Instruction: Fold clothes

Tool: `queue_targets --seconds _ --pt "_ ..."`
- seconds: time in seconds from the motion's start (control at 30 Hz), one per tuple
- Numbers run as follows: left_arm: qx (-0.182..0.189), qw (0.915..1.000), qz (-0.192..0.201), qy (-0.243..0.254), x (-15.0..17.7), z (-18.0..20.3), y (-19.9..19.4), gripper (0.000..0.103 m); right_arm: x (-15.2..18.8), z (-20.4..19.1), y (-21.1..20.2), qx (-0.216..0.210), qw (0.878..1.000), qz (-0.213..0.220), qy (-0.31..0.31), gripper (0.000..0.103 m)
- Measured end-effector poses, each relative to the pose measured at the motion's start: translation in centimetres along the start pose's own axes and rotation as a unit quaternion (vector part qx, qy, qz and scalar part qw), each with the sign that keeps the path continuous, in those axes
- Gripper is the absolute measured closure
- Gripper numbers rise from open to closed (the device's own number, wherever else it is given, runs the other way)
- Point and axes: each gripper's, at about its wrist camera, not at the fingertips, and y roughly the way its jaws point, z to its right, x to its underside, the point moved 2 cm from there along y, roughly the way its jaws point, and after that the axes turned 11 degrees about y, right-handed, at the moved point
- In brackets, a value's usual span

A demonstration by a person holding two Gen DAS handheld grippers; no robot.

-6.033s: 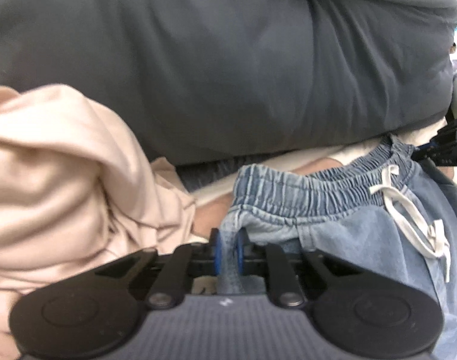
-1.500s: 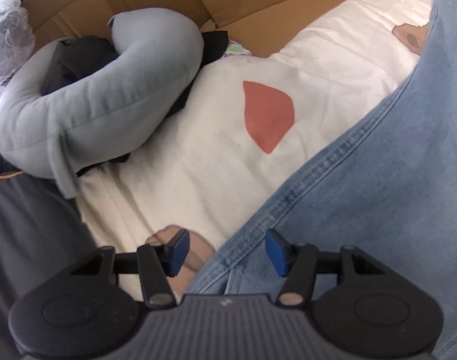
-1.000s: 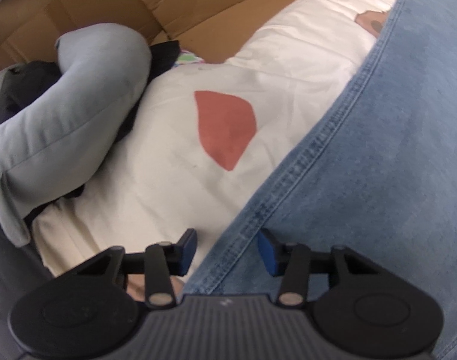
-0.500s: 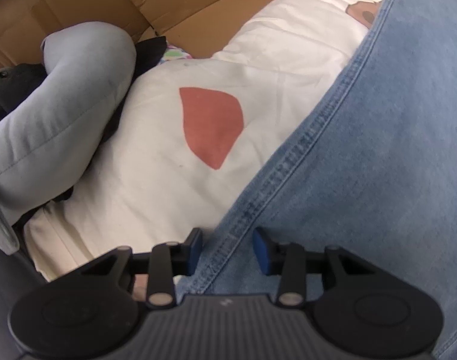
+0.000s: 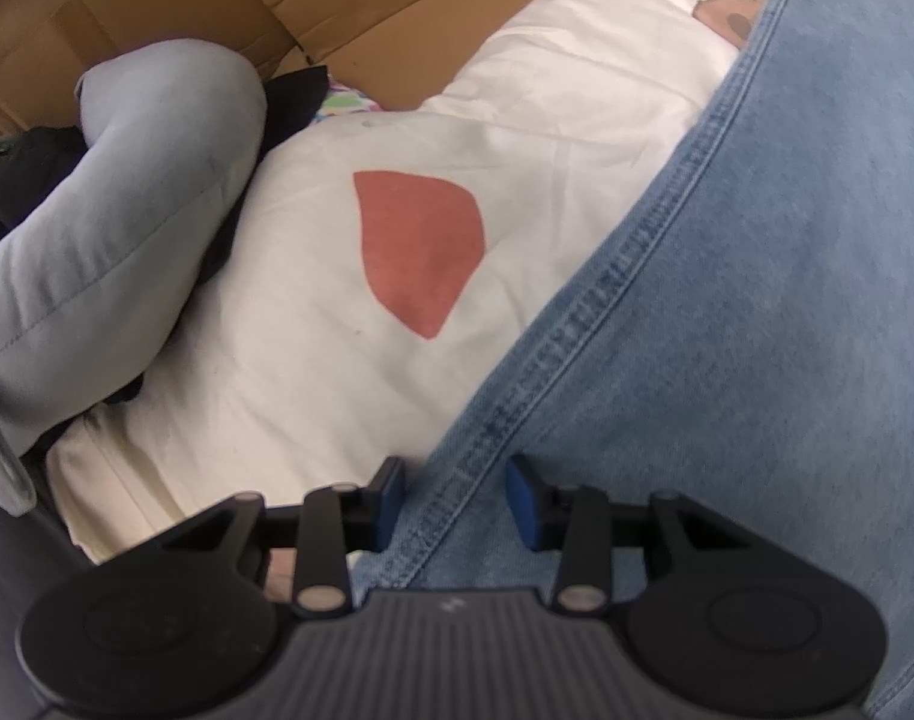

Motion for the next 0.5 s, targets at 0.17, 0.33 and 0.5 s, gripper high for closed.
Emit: queue_targets --seconds 0.17,0.33,0.5 --pt "0.001 1.0000 0.003 0.000 0.4 0.0 -0.2 0.062 0.2 0.5 -1.4 -0.018 1.000 -0.001 0.011 0.057" --pt "0.002 1.0000 0.005 -0.003 0.8 -0.1 -0.4 0.062 -0.2 0.6 -2.4 -0.030 0.999 0.001 0.022 0.057" --pt "0.003 1.0000 0.003 -0.002 1.0 -0.1 -0.7 0.062 0.5 -0.2 -1.6 -0.019 1.000 -0.020 -0.005 0.057"
